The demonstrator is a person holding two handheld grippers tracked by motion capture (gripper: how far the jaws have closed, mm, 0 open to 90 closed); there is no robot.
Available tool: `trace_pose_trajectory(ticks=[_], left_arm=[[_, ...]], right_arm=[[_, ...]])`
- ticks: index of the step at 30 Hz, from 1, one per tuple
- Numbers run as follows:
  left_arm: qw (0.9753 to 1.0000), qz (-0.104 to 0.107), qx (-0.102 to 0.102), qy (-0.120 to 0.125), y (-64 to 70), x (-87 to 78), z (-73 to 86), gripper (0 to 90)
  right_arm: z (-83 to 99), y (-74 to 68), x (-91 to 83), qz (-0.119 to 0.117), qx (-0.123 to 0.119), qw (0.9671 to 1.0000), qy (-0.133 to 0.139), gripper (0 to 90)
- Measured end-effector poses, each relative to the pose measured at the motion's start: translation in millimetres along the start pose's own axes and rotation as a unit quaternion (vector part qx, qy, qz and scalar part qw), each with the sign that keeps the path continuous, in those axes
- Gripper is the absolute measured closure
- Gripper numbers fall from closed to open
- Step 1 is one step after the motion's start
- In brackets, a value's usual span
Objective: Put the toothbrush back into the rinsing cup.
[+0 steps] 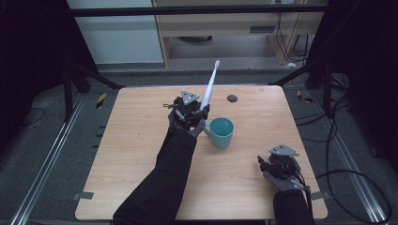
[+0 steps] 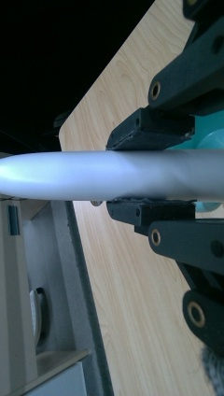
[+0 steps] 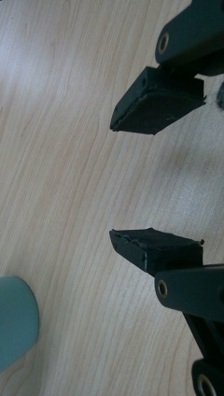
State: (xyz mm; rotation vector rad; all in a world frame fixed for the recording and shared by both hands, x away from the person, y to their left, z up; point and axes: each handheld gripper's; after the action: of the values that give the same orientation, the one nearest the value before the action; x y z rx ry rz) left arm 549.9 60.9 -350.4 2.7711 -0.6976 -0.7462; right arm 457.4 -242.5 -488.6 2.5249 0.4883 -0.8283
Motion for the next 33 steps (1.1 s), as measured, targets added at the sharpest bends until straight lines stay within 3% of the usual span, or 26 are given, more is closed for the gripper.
trace_pose_trajectory(ticks=[6,21,33], left_arm=[[0.9999,0.009,0.004,0.012,8.9,8.3,-3.4,65.8],[0.9992,0.035,0.007,0.015,29.1,38.3,-3.0,65.8],[0.9991,0.039,0.014,0.007,32.1,57.0,9.3,65.8]], right_arm=[[-0.6,-0.3,0.1,0.000,0.003,1.0000,0.004,40.3],[-1.7,-2.2,0.1,-0.005,0.012,0.9998,0.014,37.1],[-1.8,-3.3,0.5,-0.008,0.010,0.9998,0.015,37.0]])
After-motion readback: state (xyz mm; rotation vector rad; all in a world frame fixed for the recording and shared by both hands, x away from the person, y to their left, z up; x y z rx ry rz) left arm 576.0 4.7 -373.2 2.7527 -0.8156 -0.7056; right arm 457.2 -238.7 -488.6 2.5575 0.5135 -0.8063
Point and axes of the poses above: each handheld gripper's, and its own axes: x roughly forward along the jaws, z roughly out of its underside, y roughly to its right, and after that the axes turned 14 degrees about -x, right-handed
